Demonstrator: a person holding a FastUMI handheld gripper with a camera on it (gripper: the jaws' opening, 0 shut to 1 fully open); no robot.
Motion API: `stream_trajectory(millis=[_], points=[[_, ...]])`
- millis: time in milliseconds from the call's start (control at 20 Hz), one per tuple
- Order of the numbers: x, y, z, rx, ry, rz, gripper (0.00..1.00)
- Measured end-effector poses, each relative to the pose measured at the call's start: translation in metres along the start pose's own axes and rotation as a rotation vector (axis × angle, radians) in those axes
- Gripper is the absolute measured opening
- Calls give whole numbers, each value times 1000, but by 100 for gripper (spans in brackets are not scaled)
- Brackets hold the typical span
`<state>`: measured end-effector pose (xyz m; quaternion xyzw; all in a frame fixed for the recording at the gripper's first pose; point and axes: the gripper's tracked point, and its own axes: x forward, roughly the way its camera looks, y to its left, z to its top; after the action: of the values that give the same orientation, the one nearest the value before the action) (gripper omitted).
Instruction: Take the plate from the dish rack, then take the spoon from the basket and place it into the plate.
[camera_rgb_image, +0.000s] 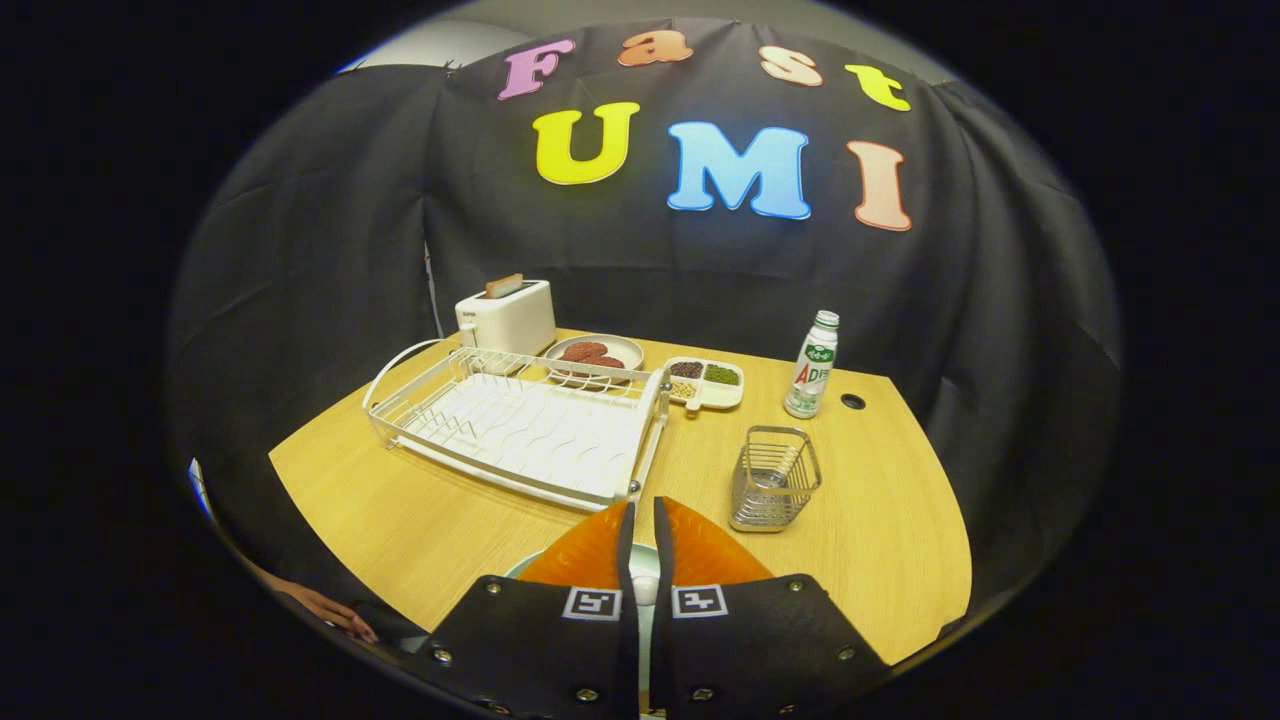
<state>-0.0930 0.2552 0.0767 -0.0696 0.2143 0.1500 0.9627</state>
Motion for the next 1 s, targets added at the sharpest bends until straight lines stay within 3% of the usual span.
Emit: stream_trajectory(millis=[450,700,1000], points=[[27,48,-3,-40,37,100,8],[19,19,14,-32,-10,37,35],[-15,-55,47,22,-110,-112,35]])
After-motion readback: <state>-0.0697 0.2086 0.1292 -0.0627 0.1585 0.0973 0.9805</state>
